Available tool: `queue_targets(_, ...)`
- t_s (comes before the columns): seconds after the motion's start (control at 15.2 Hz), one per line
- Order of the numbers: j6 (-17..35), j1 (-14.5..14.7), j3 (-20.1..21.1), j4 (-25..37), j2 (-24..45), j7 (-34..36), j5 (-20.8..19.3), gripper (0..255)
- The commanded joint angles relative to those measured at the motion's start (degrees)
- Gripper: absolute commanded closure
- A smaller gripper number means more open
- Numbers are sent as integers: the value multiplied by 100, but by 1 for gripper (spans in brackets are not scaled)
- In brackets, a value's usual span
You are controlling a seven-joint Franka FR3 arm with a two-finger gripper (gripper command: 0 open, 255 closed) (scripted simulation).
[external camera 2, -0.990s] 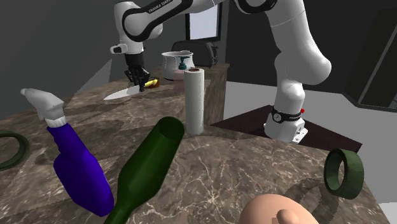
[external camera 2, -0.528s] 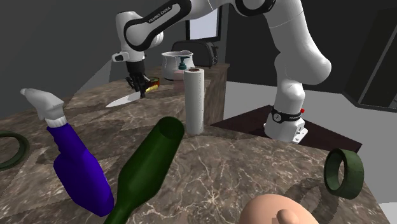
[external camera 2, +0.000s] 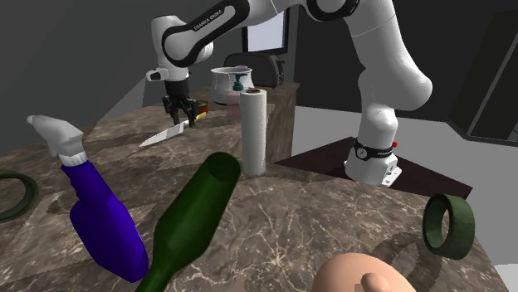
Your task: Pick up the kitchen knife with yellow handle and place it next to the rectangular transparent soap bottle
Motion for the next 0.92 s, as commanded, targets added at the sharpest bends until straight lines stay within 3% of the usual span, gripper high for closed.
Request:
queue_targets(0.0,0,0,0,0,0,0,0,0)
queue_targets(0.2,0,0,0,0,0,0,0,0)
queue_targets(0.46,-604,15,-33,363,-246,40,-62,0)
queue_targets(0.86,-604,15,-33,363,-246,40,-62,0)
